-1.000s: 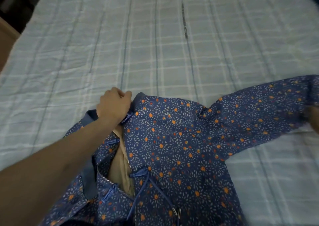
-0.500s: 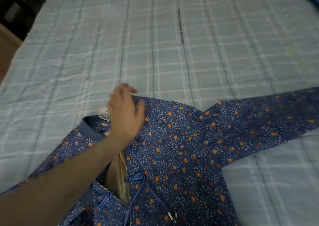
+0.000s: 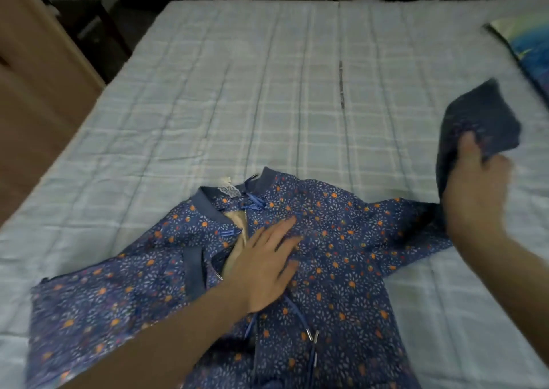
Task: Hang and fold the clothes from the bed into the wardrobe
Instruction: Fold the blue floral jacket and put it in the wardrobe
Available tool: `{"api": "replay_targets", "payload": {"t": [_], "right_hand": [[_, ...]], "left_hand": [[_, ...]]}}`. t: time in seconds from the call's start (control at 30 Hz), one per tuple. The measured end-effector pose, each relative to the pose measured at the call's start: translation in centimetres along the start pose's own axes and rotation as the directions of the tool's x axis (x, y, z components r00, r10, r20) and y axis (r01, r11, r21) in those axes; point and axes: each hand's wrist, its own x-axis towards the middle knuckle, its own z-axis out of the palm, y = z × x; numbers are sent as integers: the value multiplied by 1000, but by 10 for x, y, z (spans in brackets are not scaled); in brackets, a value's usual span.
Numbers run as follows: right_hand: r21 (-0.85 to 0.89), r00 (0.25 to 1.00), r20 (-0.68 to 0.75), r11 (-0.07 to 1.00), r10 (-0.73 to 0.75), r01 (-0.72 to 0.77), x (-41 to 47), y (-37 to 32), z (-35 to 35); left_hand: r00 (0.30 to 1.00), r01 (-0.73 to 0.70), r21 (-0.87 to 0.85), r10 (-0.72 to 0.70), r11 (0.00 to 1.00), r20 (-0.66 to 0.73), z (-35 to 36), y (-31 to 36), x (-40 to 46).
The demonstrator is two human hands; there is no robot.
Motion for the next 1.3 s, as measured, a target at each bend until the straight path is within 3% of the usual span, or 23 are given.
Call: {"api": "replay_targets", "payload": {"t": [0.1, 0.17, 0.23, 0.3, 0.37, 0.43, 0.5, 0.57, 0.63, 0.7, 0.77, 0.8, 0.87, 0.9, 0.93, 1.0, 1.03, 1.07, 1.1, 1.13, 1.17, 1.23, 1.3], "right_hand": [[-87, 981, 192, 996, -2, 19, -80, 1, 46], [-51, 951, 305, 996, -56, 75, -122, 10, 77], [-99, 898, 436, 988, -62, 116, -165, 16, 104], [-155, 788, 606, 955, -111, 254, -211, 22, 125], [-276, 633, 767, 838, -103, 471, -247, 36, 139], [-412, 459, 880, 671, 118, 616, -270, 56, 148], [-514, 332, 854, 549, 400, 659, -279, 75, 149], [-559, 316, 815, 517, 485, 648, -282, 85, 146], [-556, 402, 831, 553, 384, 621, -286, 84, 146], [-460, 434, 881, 558, 188, 691, -295, 81, 148], [-320, 268, 947, 476, 175, 819, -301, 84, 149], [-272, 161, 946, 418, 282, 867, -303, 86, 150], [-292, 56, 848, 376, 527, 879, -303, 87, 157], [-337, 55, 839, 438, 541, 833, -304, 81, 160], [-408, 111, 868, 566, 484, 716, -307, 70, 164], [-446, 420, 844, 872, 334, 201, -311, 33, 169], [-338, 516, 780, 933, 353, -128, -305, 13, 170], [-209, 498, 762, 886, 413, -414, -297, -5, 170], [-123, 405, 798, 779, 446, -615, -286, -18, 166], [-127, 323, 829, 718, 455, -685, -272, -29, 160], [-172, 285, 851, 746, 442, -643, -259, -39, 154], [-344, 232, 857, 846, 460, -406, -239, -42, 143], [-456, 249, 828, 862, 503, -223, -220, -34, 134]], "left_hand": [[986, 102, 51, -94, 994, -139, 2, -40, -65], [937, 315, 73, -298, 946, -184, 1, -65, -101], [861, 506, 102, -495, 857, -114, 3, -86, -131], [823, 564, 136, -568, 815, -9, 10, -101, -151], [805, 573, 158, -588, 804, 75, 12, -109, -160], [791, 612, 6, -612, 791, -23, 11, -117, -164], [654, 672, -316, -737, 670, -170, 0, -124, -167], [442, 641, -604, -871, 473, -213, -14, -135, -174], [235, 542, -786, -952, 296, -197, -34, -144, -180], [131, 448, -865, -974, 226, -187, -55, -149, -183], [107, 363, -894, -965, 262, -239, -71, -148, -183], [108, 324, -898, -955, 297, -277, -80, -144, -181], [160, 245, -880, -912, 408, -378, -95, -131, -175], [207, 212, -862, -883, 461, -421, -101, -122, -171], [277, 188, -837, -846, 513, -456, -104, -115, -167], [476, 151, -776, -733, 612, -486, -105, -101, -158], [597, 127, -744, -649, 656, -471, -101, -95, -153], [711, 110, -689, -541, 717, -449, -95, -91, -148], [802, 92, -603, -418, 793, -427, -89, -87, -142], [859, 62, -496, -299, 866, -416, -83, -85, -135], [890, 37, -403, -214, 914, -403, -78, -84, -128], [934, 24, -282, -122, 959, -335, -70, -82, -119], [977, 33, -135, -61, 990, -207, -59, -82, -117]]}}
